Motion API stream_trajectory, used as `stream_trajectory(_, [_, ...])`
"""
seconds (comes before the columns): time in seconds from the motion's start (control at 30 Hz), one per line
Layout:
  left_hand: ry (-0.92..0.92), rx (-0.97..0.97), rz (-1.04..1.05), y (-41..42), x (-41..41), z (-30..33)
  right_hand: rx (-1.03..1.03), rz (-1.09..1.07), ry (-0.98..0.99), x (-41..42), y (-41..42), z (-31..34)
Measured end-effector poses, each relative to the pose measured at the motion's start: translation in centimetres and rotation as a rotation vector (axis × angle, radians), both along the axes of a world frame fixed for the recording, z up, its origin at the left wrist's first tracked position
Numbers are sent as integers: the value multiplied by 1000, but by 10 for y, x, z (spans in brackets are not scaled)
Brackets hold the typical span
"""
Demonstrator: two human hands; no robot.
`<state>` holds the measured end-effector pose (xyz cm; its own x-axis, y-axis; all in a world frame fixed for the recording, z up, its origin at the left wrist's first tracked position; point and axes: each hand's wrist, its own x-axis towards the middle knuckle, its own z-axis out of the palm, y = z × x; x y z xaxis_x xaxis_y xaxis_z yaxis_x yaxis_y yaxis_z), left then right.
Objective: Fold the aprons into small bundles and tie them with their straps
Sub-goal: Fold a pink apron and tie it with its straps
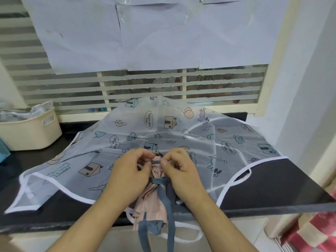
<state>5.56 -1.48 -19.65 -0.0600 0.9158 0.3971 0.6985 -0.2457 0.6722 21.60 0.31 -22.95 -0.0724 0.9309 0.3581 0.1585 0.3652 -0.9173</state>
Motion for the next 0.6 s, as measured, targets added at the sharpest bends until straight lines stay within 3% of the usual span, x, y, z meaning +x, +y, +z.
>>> stream_trajectory(0.17, [-35,-95,3,-8,-2,9,-49,122,109,0,-2,4])
stream_trajectory(0.33, [128,-137,36,-8,-3,9,-67,89,171,1,0,2])
stream_trajectory(0.43, [-29,-117,114,-6,-5,7,-137,193,193,2,-3,4])
stream_trajectory(0.6, [-294,-121,67,-10,-3,10,-189,354,148,3,-8,8])
